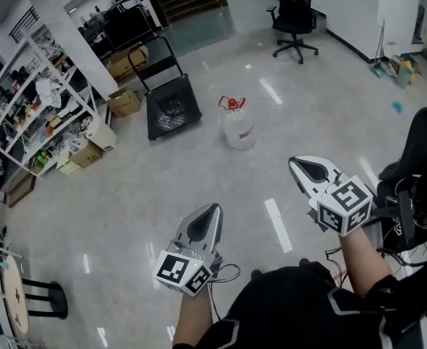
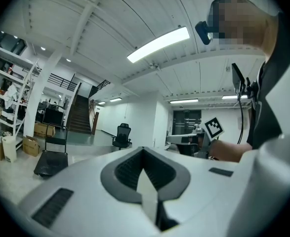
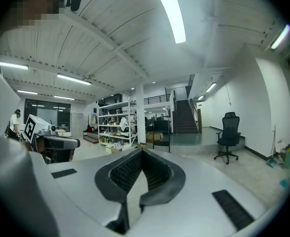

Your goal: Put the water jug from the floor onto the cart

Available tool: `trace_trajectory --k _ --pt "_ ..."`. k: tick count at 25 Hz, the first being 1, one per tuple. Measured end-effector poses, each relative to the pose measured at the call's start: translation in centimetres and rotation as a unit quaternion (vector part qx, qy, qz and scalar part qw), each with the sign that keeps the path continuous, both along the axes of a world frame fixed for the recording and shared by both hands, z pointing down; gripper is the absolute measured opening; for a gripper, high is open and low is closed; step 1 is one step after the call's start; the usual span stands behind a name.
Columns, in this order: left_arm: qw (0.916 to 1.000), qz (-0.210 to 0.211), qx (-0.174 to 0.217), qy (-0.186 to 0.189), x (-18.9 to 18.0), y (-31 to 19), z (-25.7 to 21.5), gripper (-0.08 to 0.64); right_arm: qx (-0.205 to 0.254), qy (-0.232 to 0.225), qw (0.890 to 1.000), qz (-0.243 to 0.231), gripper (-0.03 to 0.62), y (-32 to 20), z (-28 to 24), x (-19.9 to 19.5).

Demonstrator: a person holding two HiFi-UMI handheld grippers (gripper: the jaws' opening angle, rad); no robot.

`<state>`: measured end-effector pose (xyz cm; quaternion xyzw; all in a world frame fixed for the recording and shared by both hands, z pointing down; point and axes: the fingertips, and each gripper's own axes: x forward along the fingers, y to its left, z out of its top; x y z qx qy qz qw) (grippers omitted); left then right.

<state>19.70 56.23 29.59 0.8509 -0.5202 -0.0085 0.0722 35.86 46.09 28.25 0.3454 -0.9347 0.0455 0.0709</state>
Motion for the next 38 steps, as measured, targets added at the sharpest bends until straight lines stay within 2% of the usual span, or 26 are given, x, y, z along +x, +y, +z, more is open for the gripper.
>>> trace_trajectory --k 6,12,19,25,29,38 --pt "0.9997 0.018 -0.012 0.009 -3.8 -0.9 1.5 -0.009 -0.001 0.016 1.000 0.015 -0.003 0.0 0.9 -3.7" --pt "0.9995 0.027 -0.008 0.011 -4.6 -4.7 1.7 -0.009 -0.006 0.021 1.000 0.016 -0.003 -3.4 1.7 -4.6" --pt "0.9997 0.022 -0.011 -0.008 -5.4 -14.5 0.8 -0.009 -0.017 -0.006 1.000 0.007 -0.003 -13.4 2.2 -5.8" --pt "0.9995 0.013 -0.008 -0.029 -3.7 -24.6 -0.9 -0.009 -0.011 -0.016 1.000 -0.013 -0.003 -23.6 1.3 -4.2" --pt "0.9993 0.001 -0.008 -0.037 -3.2 -29.7 -1.4 -0.009 -0.006 -0.018 1.000 -0.020 -0.003 -29.4 1.2 -3.4" --pt "0.9990 0.003 -0.030 -0.032 -7.2 -39.0 0.9 -0.009 -0.028 -0.028 0.999 -0.008 -0.003 -39.3 3.2 -7.2"
